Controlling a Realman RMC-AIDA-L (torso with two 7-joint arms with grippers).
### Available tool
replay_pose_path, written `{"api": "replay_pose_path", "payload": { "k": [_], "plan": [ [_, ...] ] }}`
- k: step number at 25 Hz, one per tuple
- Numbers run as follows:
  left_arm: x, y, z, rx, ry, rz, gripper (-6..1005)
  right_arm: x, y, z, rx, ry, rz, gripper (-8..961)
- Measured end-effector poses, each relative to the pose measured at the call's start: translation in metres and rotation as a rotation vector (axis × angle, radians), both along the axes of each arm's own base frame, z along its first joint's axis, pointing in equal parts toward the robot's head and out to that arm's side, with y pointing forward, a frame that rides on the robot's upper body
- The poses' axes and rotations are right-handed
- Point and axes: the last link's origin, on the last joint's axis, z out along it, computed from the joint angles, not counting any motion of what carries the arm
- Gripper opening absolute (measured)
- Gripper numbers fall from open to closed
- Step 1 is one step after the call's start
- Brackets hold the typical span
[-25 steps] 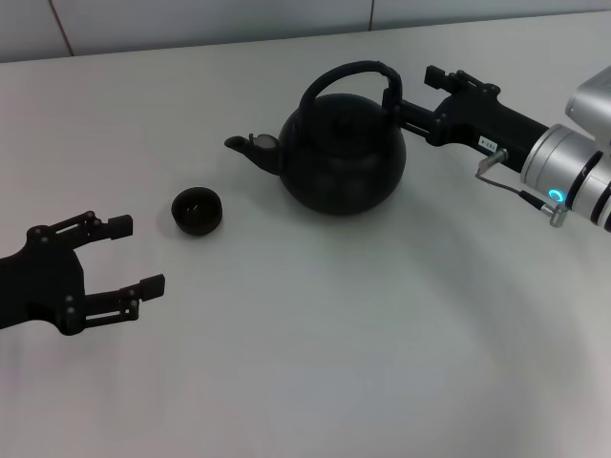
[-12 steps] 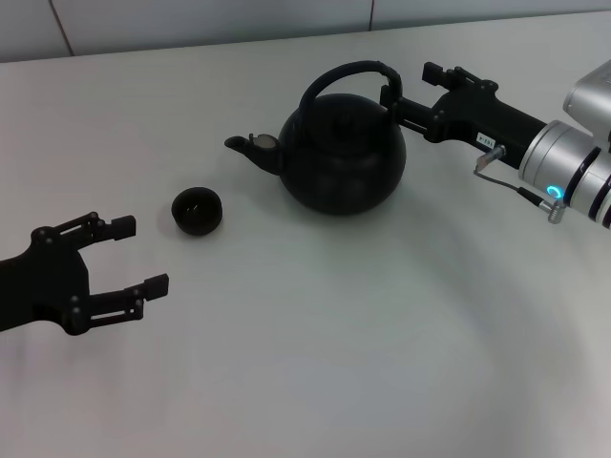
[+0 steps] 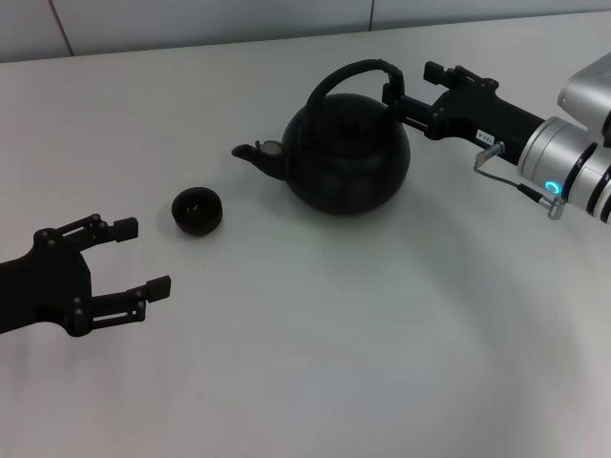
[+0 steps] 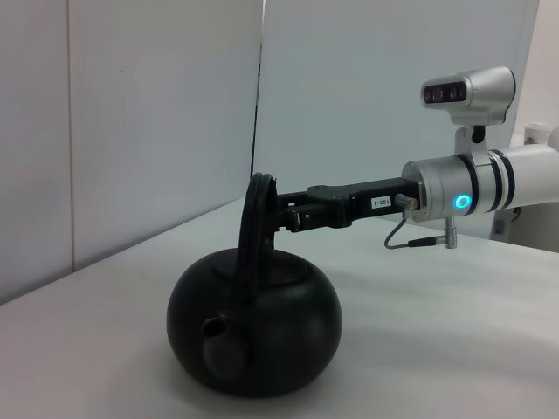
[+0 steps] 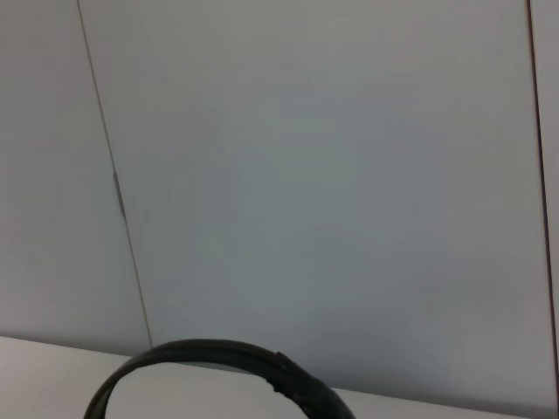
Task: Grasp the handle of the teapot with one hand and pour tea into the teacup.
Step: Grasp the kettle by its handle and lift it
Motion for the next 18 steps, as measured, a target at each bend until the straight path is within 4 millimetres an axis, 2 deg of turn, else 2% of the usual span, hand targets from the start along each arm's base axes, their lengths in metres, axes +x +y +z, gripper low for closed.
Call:
{"api": "replay_pose_path", "payload": {
  "k": [4, 9, 18],
  "plan": [
    [0.0002, 0.0002, 0.0, 0.0, 0.0, -0.001, 855, -0.0012, 0.0003, -0.0004, 0.0, -0.007, 0.008, 782],
    [-0.0002, -0.0003, -0.0001, 0.0, 0.0, 0.001, 855, -0.0024, 0.0006, -0.0005, 0.0, -0.008, 0.015, 620],
    [-0.0017, -0.0007, 0.0013, 0.001, 0.003, 0.003, 855, -0.0046, 0.0015, -0.0016, 0.0, -0.005, 0.02, 264]
  ]
}}
